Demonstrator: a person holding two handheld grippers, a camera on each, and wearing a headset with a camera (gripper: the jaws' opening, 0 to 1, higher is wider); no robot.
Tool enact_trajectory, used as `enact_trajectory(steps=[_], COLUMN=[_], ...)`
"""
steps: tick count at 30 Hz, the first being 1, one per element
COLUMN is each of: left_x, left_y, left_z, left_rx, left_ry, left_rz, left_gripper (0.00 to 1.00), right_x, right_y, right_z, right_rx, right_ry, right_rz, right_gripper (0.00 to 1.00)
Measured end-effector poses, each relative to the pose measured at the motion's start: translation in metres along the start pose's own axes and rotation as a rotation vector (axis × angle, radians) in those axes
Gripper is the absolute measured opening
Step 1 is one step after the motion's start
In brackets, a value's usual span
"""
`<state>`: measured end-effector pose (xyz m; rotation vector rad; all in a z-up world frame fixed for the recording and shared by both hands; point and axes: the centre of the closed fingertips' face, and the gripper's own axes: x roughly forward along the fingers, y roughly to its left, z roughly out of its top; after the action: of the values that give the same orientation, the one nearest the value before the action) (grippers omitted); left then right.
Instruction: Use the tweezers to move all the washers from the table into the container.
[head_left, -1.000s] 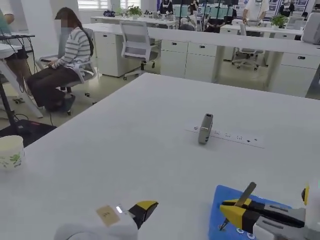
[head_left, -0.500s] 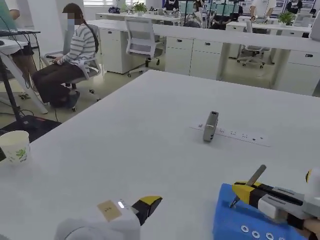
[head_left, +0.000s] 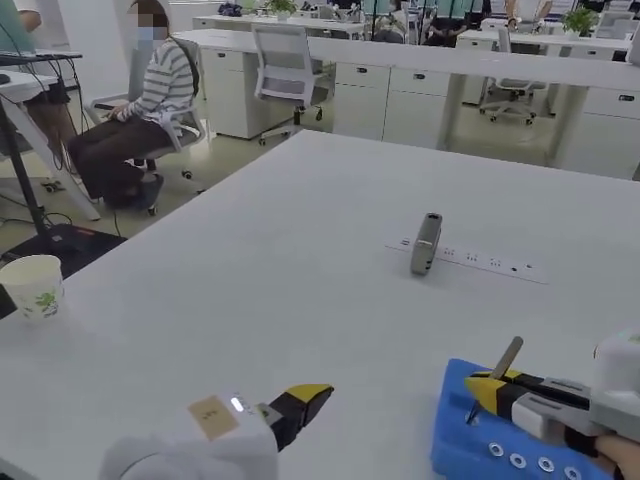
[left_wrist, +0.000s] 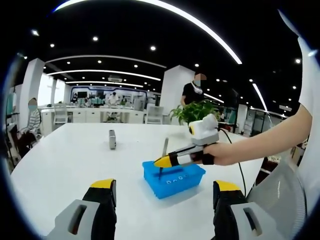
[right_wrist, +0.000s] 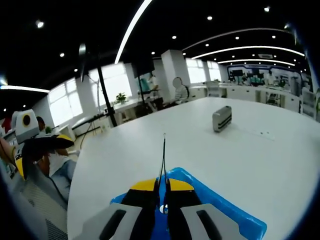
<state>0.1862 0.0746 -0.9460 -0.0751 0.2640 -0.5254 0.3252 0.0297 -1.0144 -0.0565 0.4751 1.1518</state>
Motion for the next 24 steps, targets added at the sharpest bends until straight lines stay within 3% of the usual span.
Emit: enact_trajectory(steps=[13, 24], left_x=[0.002, 0.003], left_y=[0.001, -0.002], left_z=[-0.006, -0.012], left_rx=[-0.014, -0.023], left_ry=[0.033, 0.058], left_rz=[-0.002, -0.021], left_gripper=[0.79, 0.79], right_x=[0.002, 0.0], right_y=[0.008, 0.011], right_z=[-0.02, -0.019], right_rx=[-0.05, -0.059], right_ry=[0.068, 0.049], right_rz=[0.04, 0.028], right_gripper=[0.03, 0.04])
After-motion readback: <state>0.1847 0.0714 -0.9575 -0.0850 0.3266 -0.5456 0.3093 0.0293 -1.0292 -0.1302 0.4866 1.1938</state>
